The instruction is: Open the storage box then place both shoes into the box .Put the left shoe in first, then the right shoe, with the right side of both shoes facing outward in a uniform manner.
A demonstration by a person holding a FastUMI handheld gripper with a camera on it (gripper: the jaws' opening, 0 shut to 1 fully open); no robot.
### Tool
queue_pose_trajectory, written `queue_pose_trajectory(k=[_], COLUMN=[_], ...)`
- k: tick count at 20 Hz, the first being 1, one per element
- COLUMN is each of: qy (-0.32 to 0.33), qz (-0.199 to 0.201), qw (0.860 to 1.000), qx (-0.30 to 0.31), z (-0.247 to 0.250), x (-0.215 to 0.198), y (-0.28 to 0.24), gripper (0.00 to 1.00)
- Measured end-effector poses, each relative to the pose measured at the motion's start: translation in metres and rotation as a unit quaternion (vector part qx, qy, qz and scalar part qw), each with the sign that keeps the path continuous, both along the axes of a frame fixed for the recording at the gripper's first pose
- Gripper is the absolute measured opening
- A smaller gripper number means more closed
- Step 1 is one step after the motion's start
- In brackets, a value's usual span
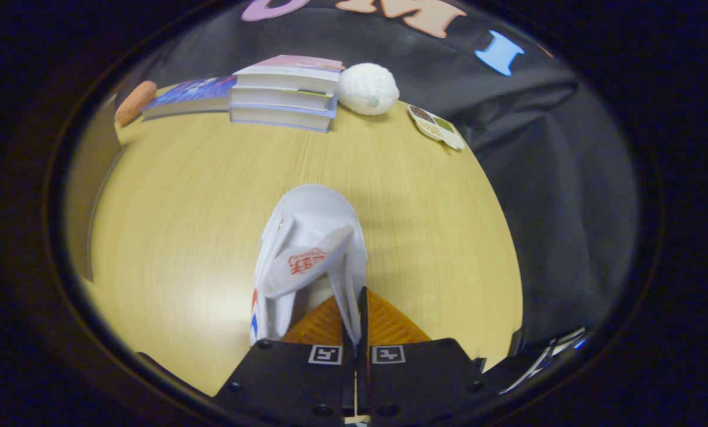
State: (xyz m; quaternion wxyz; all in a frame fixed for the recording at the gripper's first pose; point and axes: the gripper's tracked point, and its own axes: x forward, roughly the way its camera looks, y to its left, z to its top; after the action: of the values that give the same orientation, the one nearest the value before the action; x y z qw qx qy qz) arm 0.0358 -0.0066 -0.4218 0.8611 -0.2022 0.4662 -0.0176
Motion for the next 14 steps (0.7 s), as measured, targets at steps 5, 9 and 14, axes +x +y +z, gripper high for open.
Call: queue_pose_trajectory(k=[5, 9, 14], qy=[0.018, 0.045, 0.07], qz=[-0.059, -0.063, -0.056], qw=[0.989, 0.971, 0.945], qx=[0.137, 0.224, 0.315], z=[0.002, 0.017, 0.057], x=[-0.023, -0.049, -0.071], y=[0.034, 0.082, 0.145], gripper=[0.03, 0.03, 0.03])
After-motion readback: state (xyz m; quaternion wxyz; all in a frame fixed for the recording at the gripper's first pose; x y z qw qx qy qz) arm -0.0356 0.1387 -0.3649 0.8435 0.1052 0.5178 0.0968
